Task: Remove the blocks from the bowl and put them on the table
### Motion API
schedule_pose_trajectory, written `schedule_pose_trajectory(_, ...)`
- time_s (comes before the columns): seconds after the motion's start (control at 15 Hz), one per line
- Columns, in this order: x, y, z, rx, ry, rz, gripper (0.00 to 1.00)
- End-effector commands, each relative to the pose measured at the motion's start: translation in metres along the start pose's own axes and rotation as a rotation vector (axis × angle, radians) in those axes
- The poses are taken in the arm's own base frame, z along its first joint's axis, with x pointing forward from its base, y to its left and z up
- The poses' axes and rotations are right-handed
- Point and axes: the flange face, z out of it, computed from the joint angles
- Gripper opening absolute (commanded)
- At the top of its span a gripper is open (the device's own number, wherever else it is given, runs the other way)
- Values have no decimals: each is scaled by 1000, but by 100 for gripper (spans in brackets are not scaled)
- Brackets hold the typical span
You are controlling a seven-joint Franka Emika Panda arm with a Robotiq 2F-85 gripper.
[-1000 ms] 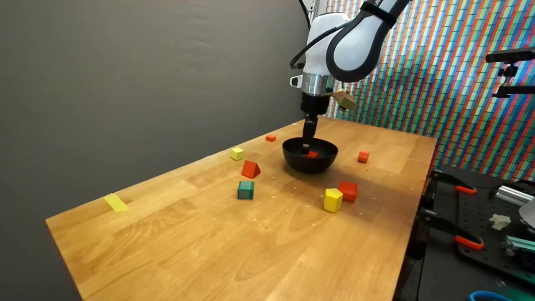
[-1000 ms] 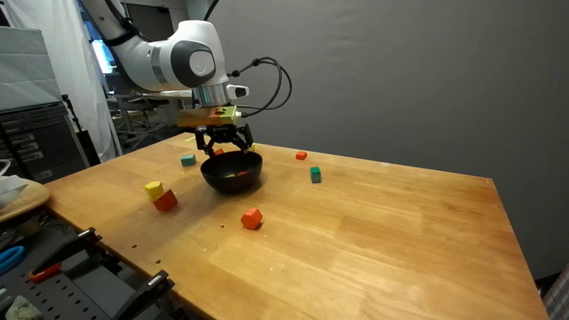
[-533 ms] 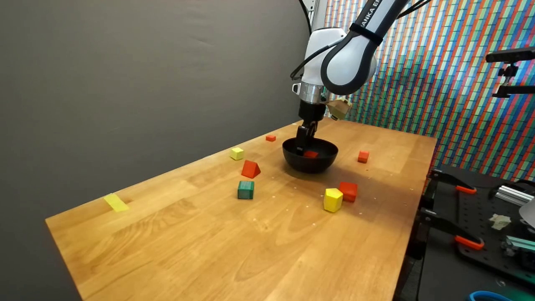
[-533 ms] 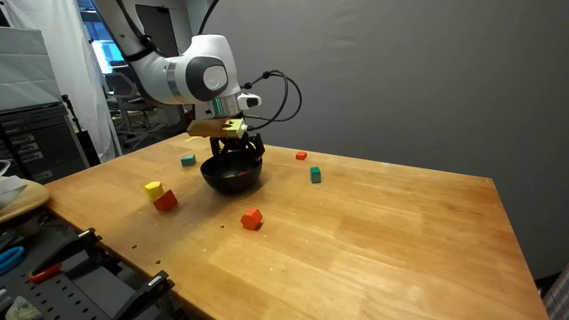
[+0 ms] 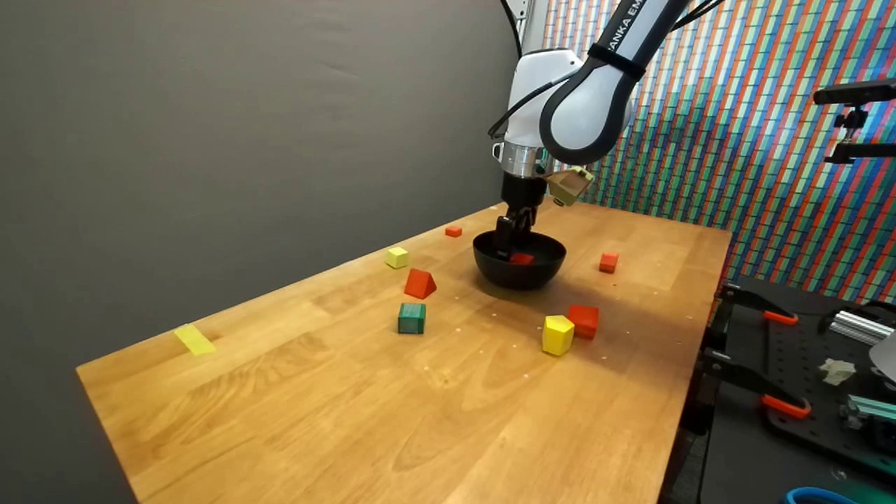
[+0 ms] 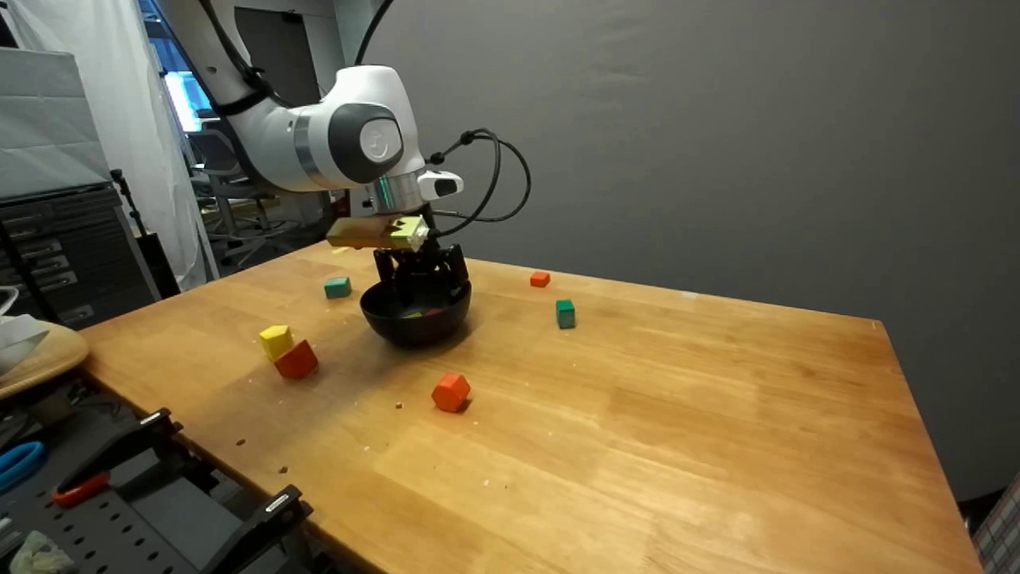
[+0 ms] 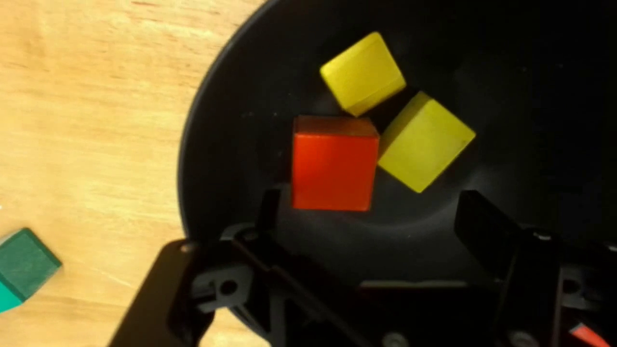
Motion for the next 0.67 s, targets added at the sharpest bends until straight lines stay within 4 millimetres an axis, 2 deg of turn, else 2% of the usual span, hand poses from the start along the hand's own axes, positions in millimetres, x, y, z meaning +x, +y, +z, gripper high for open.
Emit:
schedule_pose_trajectory(0.0,-5,-12,-2,-12,-26,3,66)
schedule_pose_trajectory(0.47,-8,-18,-3,-32,-72,2,12)
schedule_pose_trajectory(0.6,-8,-16,-9,-35,-64,3,7)
